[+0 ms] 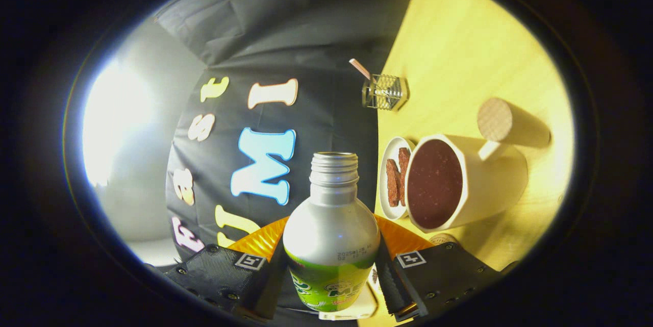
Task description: Take the bottle from table, then pour the juice into the cup, finally place the bottle on the coaster
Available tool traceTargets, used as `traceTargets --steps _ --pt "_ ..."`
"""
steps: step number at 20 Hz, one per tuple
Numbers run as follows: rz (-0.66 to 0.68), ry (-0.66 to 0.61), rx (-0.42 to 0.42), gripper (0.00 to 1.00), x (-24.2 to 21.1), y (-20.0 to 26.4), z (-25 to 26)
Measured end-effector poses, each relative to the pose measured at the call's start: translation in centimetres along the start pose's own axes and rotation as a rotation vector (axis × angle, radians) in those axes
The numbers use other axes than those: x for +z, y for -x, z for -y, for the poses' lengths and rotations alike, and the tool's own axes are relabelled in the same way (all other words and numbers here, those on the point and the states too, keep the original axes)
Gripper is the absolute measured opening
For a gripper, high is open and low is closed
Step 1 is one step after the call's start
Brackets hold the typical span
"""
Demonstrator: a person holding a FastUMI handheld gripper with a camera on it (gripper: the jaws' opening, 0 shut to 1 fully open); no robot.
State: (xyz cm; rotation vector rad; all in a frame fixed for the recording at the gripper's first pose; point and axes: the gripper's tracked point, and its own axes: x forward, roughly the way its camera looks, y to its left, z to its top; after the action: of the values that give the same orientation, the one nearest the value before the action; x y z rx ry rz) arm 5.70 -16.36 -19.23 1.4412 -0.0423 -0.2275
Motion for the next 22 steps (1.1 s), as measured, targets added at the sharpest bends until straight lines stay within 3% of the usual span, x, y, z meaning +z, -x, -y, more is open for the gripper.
traceTargets --steps 9,22 --pt "0.030 0.369 0.052 0.78 0.6 0.4 -3.4" --pt "0.035 0.985 0.015 0.78 -2.8 0.9 -6.3"
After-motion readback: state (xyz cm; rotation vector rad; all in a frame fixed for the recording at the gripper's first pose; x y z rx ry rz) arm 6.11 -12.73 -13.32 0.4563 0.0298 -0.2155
